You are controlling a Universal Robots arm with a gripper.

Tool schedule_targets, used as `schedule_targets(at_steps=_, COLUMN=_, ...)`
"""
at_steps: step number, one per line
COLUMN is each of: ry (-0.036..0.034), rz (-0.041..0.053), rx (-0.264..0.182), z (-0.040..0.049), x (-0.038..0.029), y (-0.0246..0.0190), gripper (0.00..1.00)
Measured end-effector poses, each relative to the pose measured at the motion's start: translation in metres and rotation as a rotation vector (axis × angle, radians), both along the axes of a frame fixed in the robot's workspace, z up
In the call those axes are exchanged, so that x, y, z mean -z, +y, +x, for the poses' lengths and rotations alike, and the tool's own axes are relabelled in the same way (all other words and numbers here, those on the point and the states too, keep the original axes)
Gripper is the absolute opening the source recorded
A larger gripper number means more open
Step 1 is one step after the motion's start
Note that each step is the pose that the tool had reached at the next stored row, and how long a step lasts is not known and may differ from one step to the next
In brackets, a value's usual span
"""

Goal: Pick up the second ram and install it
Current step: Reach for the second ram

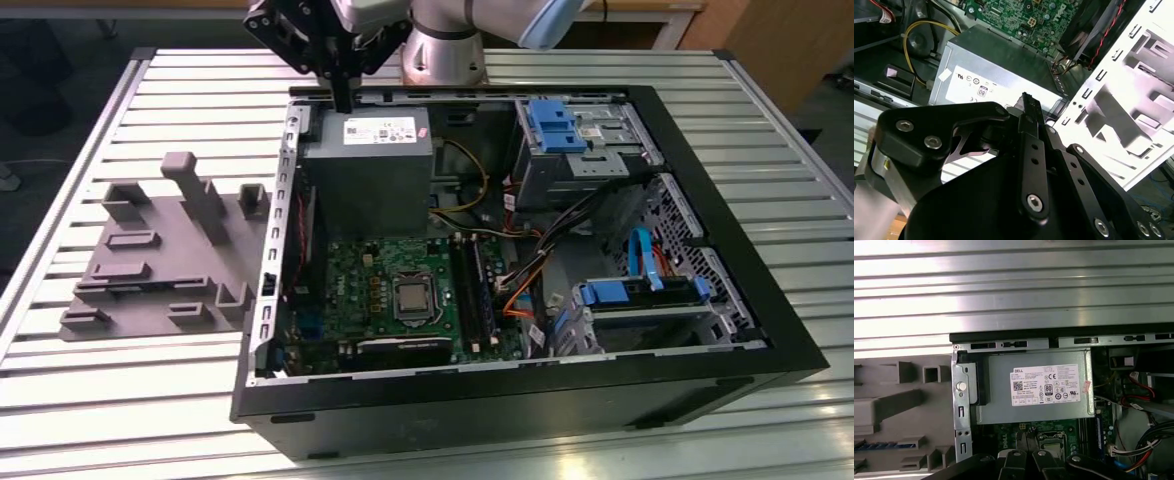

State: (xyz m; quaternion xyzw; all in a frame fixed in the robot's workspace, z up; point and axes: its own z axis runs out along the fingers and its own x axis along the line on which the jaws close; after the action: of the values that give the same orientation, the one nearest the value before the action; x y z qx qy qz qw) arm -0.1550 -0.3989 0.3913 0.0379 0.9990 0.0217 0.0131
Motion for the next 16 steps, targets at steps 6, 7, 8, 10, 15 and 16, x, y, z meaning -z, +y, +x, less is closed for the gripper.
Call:
schedule_targets(at_steps=6, ry=0.0, rz=0.0, rx=0.0, z=-0.0026, x=0.0003, y=0.0, gripper=0.11)
schedule_targets(at_steps=7, ry=0.0, rz=0.0, rx=0.0, z=-0.003, x=0.0003, y=0.0, gripper=0.11)
schedule_targets(at_steps=8, ry=0.0, rz=0.0, rx=0.0, z=-0.0034, x=0.0003, y=0.0, gripper=0.11)
schedule_targets(at_steps=10, ry=0.0, rz=0.0, rx=0.0, z=-0.0041, x=0.0004, y=0.0, gripper=0.11)
schedule_targets(at_steps=15, ry=0.0, rz=0.0, rx=0.0, z=-0.006, x=0.0006, y=0.0, gripper=0.11)
schedule_targets(at_steps=16, ry=0.0, rz=0.0, rx=0.0, z=-0.0064, x=0.0007, y=0.0, gripper=0.11)
